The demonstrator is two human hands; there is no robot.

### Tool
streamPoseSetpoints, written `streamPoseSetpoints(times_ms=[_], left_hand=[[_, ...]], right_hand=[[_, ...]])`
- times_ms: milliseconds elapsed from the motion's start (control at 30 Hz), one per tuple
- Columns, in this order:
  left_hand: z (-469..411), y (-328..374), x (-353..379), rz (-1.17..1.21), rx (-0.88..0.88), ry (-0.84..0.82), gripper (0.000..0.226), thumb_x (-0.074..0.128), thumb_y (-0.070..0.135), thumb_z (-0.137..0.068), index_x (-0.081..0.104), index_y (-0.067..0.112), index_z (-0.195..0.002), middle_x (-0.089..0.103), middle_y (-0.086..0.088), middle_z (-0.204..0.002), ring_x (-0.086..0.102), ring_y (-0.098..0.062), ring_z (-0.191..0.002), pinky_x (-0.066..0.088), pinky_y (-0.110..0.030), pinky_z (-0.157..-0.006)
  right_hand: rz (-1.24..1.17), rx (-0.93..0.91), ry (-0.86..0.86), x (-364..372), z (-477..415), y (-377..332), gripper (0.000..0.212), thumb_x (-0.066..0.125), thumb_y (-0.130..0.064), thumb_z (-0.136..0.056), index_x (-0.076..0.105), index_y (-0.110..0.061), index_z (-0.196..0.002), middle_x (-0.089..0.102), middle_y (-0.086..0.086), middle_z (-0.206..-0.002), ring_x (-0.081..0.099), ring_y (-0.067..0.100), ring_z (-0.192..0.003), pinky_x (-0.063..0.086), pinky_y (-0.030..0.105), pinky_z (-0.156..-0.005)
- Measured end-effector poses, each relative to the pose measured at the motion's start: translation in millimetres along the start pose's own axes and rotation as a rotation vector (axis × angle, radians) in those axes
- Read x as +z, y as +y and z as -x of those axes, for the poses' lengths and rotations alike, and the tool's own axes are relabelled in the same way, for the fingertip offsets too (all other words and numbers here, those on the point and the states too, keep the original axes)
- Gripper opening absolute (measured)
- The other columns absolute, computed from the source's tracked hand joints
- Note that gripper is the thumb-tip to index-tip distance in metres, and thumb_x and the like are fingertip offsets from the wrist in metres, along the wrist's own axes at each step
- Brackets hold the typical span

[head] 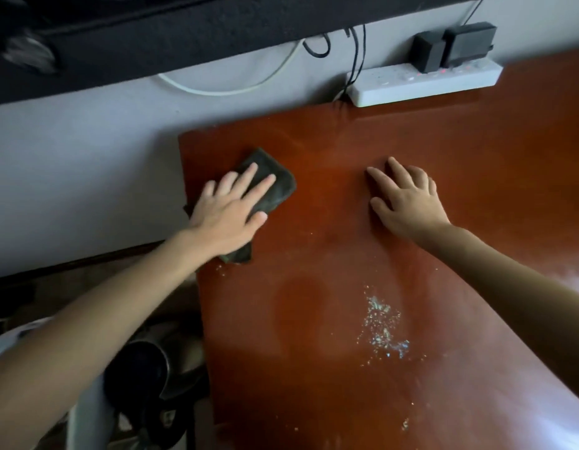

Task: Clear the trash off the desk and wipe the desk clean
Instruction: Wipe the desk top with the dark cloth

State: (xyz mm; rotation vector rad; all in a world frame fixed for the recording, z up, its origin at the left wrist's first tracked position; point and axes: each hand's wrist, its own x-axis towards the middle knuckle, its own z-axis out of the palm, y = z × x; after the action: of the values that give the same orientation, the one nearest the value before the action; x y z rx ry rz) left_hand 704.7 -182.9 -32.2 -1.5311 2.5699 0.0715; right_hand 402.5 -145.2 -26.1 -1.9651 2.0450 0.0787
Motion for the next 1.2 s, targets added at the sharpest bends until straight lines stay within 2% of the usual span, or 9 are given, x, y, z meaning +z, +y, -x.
streamPoseSetpoints(times_ms=[100, 200, 300, 400, 567, 833, 967, 1033, 1200], left_hand=[[2, 44, 4, -0.004, 0.152, 0.020, 0.063, 0.029, 0.050, -0.092, 0.001, 0.037, -0.148, 0.005, 0.000, -0.158, 0.022, -0.025, -0.136, 0.025, -0.044, -0.100], [-23, 39, 2, -0.064, 0.218, 0.033, 0.061, 0.026, 0.051, -0.094, -0.002, 0.038, -0.147, 0.003, -0.001, -0.158, 0.021, -0.025, -0.136, 0.027, -0.043, -0.099], [-54, -9, -1, -0.050, 0.074, 0.043, 0.060, 0.029, 0.049, -0.093, 0.006, 0.038, -0.147, 0.007, -0.002, -0.158, 0.025, -0.027, -0.134, 0.029, -0.043, -0.097], [-67, -71, -3, 0.043, -0.131, 0.015, 0.056, 0.026, 0.049, -0.096, 0.007, 0.039, -0.147, 0.007, -0.002, -0.158, 0.018, -0.029, -0.139, 0.023, -0.049, -0.107], [-53, -105, 0, 0.154, -0.200, -0.037, 0.055, 0.029, 0.042, -0.097, 0.008, 0.039, -0.147, 0.007, 0.001, -0.158, 0.009, -0.027, -0.141, 0.016, -0.051, -0.111], [13, -53, 4, 0.144, 0.255, -0.130, 0.056, 0.025, 0.044, -0.093, 0.006, 0.045, -0.145, -0.003, 0.009, -0.157, 0.000, -0.019, -0.142, 0.005, -0.048, -0.113], [58, -24, 6, 0.166, 0.359, -0.202, 0.058, 0.018, 0.049, -0.087, 0.002, 0.049, -0.142, -0.005, 0.011, -0.157, -0.004, -0.017, -0.141, 0.001, -0.045, -0.113], [84, -3, 9, 0.156, 0.434, -0.211, 0.058, 0.014, 0.052, -0.085, 0.000, 0.050, -0.141, -0.004, 0.010, -0.157, -0.002, -0.020, -0.141, 0.001, -0.044, -0.113], [152, 77, 24, 0.097, 0.773, -0.197, 0.056, 0.024, 0.046, -0.092, 0.006, 0.046, -0.145, 0.006, 0.003, -0.157, 0.010, -0.027, -0.141, -0.001, -0.043, -0.110]], right_hand=[[0.022, 0.036, 0.021, 3, 1, -3, 0.053, 0.033, -0.043, -0.096, 0.017, -0.039, -0.145, 0.010, 0.002, -0.157, 0.007, 0.032, -0.140, 0.009, 0.053, -0.114], [0.037, 0.044, 0.020, 3, 1, -4, 0.053, 0.034, -0.043, -0.095, 0.017, -0.040, -0.145, 0.010, 0.001, -0.157, 0.008, 0.031, -0.140, 0.009, 0.051, -0.115], [0.043, 0.054, 0.019, 1, 1, -5, 0.053, 0.035, -0.042, -0.095, 0.017, -0.040, -0.145, 0.011, 0.001, -0.157, 0.009, 0.031, -0.140, 0.010, 0.051, -0.115], [0.055, 0.068, 0.022, 2, 2, -5, 0.053, 0.034, -0.042, -0.095, 0.016, -0.040, -0.145, 0.010, 0.001, -0.157, 0.008, 0.031, -0.140, 0.010, 0.050, -0.114], [0.052, 0.079, 0.036, 6, 3, -7, 0.052, 0.034, -0.041, -0.096, 0.017, -0.041, -0.145, 0.010, 0.000, -0.157, 0.009, 0.031, -0.141, 0.010, 0.049, -0.115], [-0.022, 0.054, 0.016, 0, 23, 0, 0.049, 0.034, -0.037, -0.097, 0.023, -0.038, -0.145, 0.013, -0.001, -0.157, 0.007, 0.026, -0.142, 0.009, 0.048, -0.115], [-0.004, 0.078, 0.051, 6, 65, 13, 0.048, 0.036, -0.033, -0.097, 0.026, -0.035, -0.144, 0.017, 0.001, -0.155, 0.012, 0.029, -0.139, 0.013, 0.048, -0.113], [0.027, 0.093, 0.053, 11, 84, 19, 0.049, 0.037, -0.032, -0.097, 0.026, -0.034, -0.144, 0.018, 0.002, -0.155, 0.014, 0.031, -0.138, 0.015, 0.048, -0.112], [-0.047, 0.187, 0.135, 23, 135, 29, 0.049, 0.044, -0.028, -0.094, 0.033, -0.030, -0.142, 0.026, 0.006, -0.152, 0.022, 0.035, -0.133, 0.020, 0.049, -0.109]])
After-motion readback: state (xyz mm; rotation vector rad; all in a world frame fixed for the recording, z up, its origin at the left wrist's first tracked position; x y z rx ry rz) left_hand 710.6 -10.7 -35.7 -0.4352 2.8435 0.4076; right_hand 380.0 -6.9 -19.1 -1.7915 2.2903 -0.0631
